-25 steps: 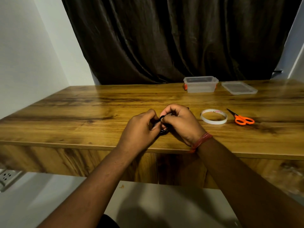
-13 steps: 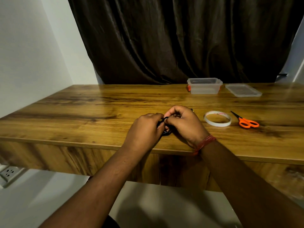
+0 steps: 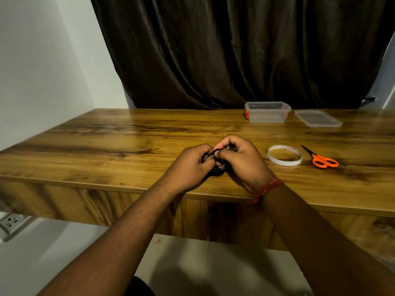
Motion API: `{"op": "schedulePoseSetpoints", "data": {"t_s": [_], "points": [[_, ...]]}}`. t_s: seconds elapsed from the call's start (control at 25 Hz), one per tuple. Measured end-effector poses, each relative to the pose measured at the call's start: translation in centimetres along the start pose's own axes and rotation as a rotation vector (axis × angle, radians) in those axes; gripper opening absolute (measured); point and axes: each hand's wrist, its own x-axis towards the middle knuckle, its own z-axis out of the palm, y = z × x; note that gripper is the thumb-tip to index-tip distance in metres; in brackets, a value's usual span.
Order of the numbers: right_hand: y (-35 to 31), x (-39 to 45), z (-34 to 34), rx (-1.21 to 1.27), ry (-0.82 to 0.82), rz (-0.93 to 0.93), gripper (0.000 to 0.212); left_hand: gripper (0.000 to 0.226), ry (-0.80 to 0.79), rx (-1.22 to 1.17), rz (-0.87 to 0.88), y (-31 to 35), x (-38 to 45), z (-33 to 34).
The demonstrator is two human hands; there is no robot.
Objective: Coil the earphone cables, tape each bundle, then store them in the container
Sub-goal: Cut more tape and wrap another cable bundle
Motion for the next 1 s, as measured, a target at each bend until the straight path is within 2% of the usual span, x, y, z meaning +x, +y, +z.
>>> {"op": "schedulePoseSetpoints", "data": {"t_s": [0.2,0.44,0.72,1.0], "points": [[-0.3,-0.1,-0.1,0.052,0.026,0.018,0.018,0.009,-0.127,-0.438,-0.162,-0.4,0.1,-0.3],[-0.4,-0.3,-0.2,0.036,0.009,-0.006,0.016,0.007,-0.131,-0.712,-0.208,-0.2,0.3,-1.2],[-0.6,-0.4,-0.1,0.049,0.012,0.001,0.017,0.012,-0.104,-0.827,-0.221,-1.0,0.6,-1.4],[-0.4,-0.3,0.0,0.034,-0.006,0.004,0.012,0.014,-0.024,-0.765,-0.23,-1.2,0.6,-1.1]]}}
